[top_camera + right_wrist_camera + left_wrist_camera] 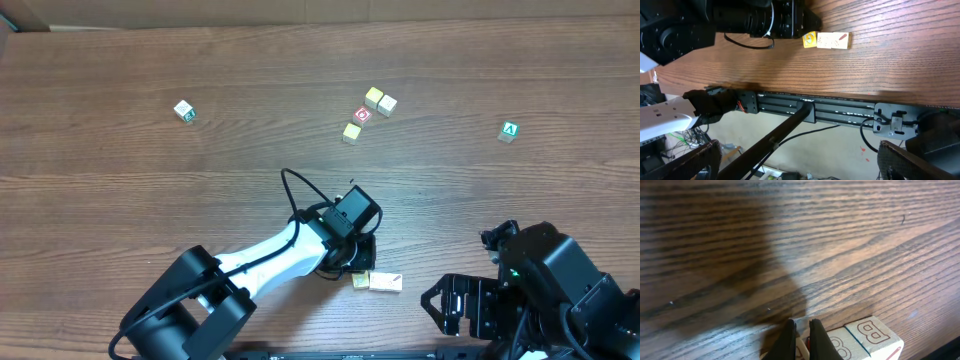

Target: Flip 4 blocks

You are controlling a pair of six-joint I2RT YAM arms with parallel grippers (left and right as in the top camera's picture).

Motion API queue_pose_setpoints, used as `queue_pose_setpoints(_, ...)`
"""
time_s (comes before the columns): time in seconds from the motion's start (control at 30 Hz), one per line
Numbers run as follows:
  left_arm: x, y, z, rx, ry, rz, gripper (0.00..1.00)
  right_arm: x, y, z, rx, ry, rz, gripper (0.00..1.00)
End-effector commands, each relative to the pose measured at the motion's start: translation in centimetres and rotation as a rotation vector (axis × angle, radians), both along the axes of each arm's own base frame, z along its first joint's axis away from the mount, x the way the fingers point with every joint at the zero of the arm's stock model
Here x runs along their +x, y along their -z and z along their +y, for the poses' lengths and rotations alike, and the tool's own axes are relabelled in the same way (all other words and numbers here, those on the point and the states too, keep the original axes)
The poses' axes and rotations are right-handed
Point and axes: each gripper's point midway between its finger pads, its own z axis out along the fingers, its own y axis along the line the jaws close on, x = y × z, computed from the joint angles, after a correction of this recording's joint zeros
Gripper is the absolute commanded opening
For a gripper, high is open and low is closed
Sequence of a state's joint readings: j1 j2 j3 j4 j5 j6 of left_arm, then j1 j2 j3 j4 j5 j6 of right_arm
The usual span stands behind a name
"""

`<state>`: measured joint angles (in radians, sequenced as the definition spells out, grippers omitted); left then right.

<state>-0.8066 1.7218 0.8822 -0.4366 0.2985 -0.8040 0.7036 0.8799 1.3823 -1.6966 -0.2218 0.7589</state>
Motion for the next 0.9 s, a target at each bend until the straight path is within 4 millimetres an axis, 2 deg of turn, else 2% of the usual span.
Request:
queue_pose_setpoints(0.0, 1.6, 0.4, 1.5, 0.007, -0.038, 0.002, 0.04, 0.0, -0.8, 0.1, 0.023, -0.009, -0.023, 1.0)
queue_pose_setpoints(0.07, 2.5, 0.6, 2.9, 0.027, -0.07, 0.008, 0.04, -0.1, -0.8, 0.2, 0.025, -0.01, -0.021, 1.0)
queue_pose_setpoints(0.13, 3.1, 1.0, 5.4, 0.093, -0.132, 0.031, 0.04, -0.1, -0.8, 0.2, 0.026, -0.01, -0.021, 1.0)
queue_pose_setpoints(0.23, 2.9, 1.4, 8.0, 0.147, -0.166, 0.082, 0.04, -0.1, -0.8, 0.2, 0.026, -0.01, -0.022, 1.0)
queue_pose_setpoints(0.3, 2.2, 1.4, 8.6, 0.155, -0.138, 0.109, 0.04, -0.1, -0.8, 0.2, 0.025, -0.011, -0.022, 1.0)
queue_pose_setpoints(0.6, -1.9, 1.1, 7.1, 0.151, 0.02, 0.195, 0.04, -0.1, -0.8, 0.2, 0.025, -0.01, -0.022, 1.0)
queue_pose_setpoints(0.87, -2.3, 1.0, 5.6, 0.127, 0.064, 0.17, 0.04, -0.1, -0.8, 0.2, 0.026, -0.01, -0.022, 1.0)
